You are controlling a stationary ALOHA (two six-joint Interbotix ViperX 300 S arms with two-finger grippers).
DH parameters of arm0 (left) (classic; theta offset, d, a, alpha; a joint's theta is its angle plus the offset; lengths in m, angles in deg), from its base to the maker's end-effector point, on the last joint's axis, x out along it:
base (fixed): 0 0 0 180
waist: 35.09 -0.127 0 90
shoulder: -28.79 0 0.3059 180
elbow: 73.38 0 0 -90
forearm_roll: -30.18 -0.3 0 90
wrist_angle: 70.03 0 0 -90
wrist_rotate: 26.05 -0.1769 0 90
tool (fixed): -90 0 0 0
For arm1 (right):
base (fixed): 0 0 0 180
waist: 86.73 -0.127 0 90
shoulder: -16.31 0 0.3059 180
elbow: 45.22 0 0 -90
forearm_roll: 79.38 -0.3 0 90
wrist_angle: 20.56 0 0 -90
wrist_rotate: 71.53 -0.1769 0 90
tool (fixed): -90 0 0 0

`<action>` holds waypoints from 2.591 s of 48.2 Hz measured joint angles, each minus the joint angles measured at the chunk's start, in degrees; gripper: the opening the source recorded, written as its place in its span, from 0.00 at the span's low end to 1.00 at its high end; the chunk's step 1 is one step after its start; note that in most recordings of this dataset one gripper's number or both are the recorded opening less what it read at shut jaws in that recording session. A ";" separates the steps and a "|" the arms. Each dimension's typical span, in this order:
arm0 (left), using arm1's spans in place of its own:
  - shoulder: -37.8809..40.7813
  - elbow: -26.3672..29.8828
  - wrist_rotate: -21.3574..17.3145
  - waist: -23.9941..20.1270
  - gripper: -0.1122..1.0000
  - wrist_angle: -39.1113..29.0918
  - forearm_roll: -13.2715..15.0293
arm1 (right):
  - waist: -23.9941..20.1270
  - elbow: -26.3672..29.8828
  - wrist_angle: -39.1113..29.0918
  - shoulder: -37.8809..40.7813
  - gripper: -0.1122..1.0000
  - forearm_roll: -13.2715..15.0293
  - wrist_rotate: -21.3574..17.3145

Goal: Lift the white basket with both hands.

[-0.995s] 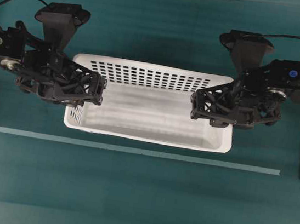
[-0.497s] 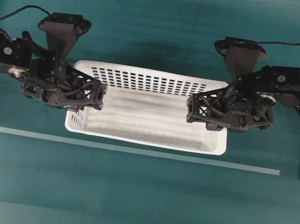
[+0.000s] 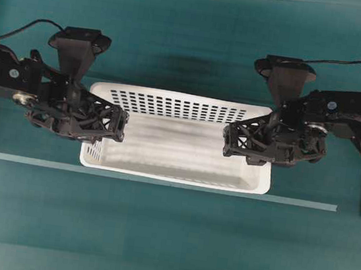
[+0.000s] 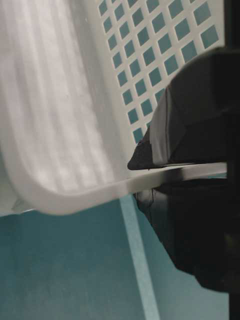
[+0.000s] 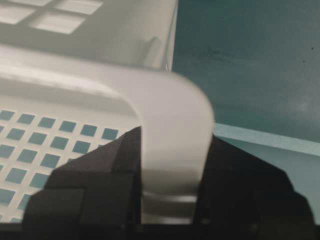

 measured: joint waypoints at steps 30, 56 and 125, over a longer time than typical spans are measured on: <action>1.67 -1.49 0.00 0.00 0.11 2.64 -0.09 | 0.00 -1.58 3.43 1.76 0.26 -0.26 0.00; 1.76 -2.37 -0.09 -0.26 0.11 5.71 -0.09 | 0.09 -3.34 4.57 1.41 0.26 -1.49 0.00; 1.58 -3.52 -4.39 -0.26 0.95 10.55 -0.09 | 1.32 -8.00 12.66 -0.88 0.92 -1.49 2.29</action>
